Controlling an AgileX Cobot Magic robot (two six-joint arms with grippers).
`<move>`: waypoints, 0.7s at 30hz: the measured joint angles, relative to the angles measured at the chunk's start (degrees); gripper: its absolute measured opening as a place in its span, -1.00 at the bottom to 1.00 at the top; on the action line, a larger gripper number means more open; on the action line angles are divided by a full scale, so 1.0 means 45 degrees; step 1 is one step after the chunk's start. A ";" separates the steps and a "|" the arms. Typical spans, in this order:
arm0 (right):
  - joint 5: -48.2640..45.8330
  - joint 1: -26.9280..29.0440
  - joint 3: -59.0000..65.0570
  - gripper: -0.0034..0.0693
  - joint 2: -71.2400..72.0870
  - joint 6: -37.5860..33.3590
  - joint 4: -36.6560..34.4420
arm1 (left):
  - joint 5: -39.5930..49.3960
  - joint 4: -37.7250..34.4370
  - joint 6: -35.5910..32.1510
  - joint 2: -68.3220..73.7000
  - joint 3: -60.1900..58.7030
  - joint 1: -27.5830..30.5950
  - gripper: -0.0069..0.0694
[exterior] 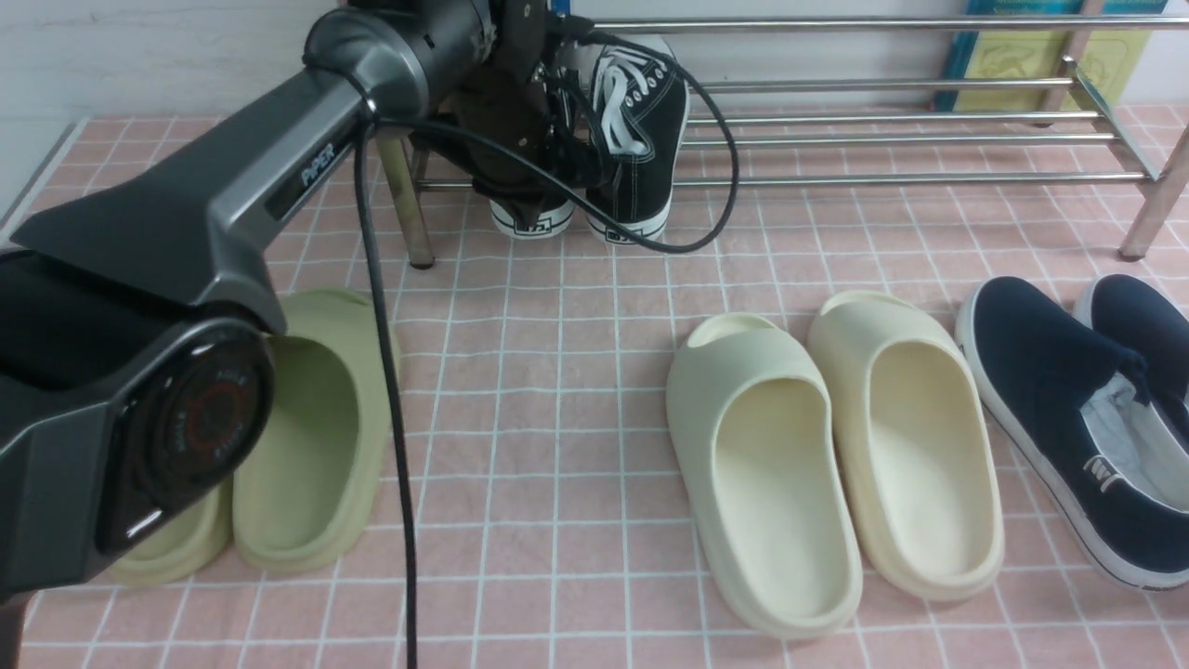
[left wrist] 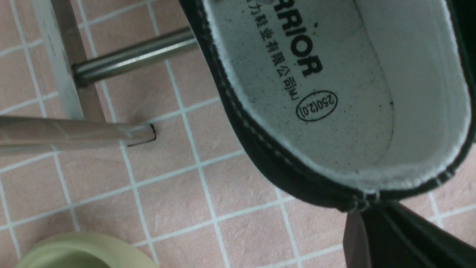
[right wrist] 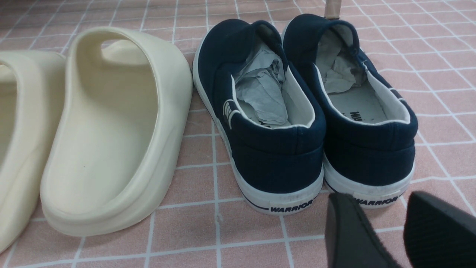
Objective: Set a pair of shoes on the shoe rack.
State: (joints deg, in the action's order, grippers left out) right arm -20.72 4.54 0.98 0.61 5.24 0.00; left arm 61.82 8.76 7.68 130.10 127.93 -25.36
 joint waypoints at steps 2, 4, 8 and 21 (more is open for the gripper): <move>0.0000 0.0000 0.0000 -0.25 0.0000 0.0000 0.0000 | -0.0112 -0.0045 0.0106 0.0000 0.0000 0.0000 -0.76; 0.0000 0.0000 0.0000 -0.25 0.0000 0.0000 0.0000 | -0.0125 -0.0083 0.0139 -0.0046 0.0000 0.0000 -0.76; 0.0000 0.0000 0.0000 -0.25 0.0000 0.0000 0.0000 | 0.0287 -0.0071 0.0148 -0.0483 0.0000 0.0000 -0.76; 0.0000 0.0000 0.0000 -0.25 0.0000 0.0000 0.0000 | 0.1980 0.0650 0.0154 -0.6330 -0.0120 0.0000 -0.73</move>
State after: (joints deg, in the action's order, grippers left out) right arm -20.72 4.54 0.98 0.61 5.24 0.00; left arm 70.74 11.69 8.37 101.61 127.39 -25.36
